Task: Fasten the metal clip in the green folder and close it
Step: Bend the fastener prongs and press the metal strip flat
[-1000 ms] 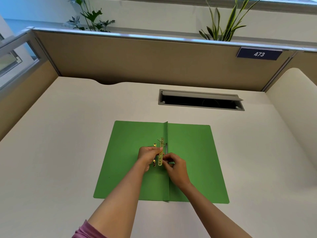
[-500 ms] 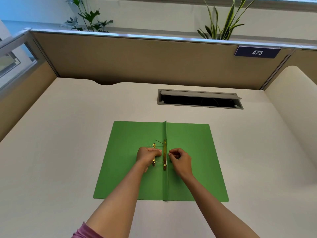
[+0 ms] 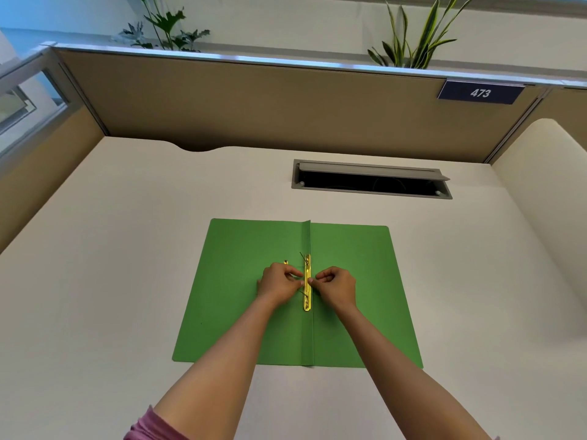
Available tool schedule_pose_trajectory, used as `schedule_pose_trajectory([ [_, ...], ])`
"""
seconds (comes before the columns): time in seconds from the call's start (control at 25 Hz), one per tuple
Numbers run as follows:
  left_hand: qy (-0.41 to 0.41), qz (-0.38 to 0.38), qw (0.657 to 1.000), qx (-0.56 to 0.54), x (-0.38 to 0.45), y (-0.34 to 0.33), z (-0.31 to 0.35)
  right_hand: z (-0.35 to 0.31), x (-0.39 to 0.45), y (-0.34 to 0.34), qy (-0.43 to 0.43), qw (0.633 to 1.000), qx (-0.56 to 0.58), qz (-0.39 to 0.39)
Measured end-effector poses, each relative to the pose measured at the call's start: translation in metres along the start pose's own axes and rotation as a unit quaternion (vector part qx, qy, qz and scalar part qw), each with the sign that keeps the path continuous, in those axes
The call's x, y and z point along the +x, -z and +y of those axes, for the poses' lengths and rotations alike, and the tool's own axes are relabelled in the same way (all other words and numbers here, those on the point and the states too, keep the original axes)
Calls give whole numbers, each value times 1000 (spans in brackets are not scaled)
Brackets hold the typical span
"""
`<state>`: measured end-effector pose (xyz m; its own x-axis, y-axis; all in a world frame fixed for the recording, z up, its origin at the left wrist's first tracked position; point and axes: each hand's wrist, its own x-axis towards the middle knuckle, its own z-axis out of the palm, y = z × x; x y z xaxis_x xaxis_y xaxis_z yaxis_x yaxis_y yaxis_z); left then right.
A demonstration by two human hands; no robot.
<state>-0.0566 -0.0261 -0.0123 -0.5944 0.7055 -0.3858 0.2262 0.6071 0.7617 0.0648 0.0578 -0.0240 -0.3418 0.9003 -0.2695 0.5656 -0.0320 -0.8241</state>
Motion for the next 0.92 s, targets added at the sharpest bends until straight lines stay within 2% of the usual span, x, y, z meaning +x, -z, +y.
schedule_pose_trajectory([
  [0.12, -73, 14, 997, 24, 2, 0, 1, -2, 2, 1, -11, 1000, -19, -4],
  [0.2, -125, 25, 984, 127, 4, 1, 0, -4, 4, 2, -19, 999, -31, -8],
  [0.28, -154, 2, 961, 230, 7, 3, -2, -6, 7, 3, -29, 999, -37, -12],
  [0.4, -168, -45, 936, 307, 9, 5, -6, -7, 10, 5, -37, 998, -45, -20],
  [0.76, -141, -73, 930, 331, 12, 3, -11, -8, 22, 10, -47, 995, -52, -69],
  [0.92, -126, -77, 932, 330, 15, 4, -8, -14, 28, 11, 5, 993, -30, -110],
])
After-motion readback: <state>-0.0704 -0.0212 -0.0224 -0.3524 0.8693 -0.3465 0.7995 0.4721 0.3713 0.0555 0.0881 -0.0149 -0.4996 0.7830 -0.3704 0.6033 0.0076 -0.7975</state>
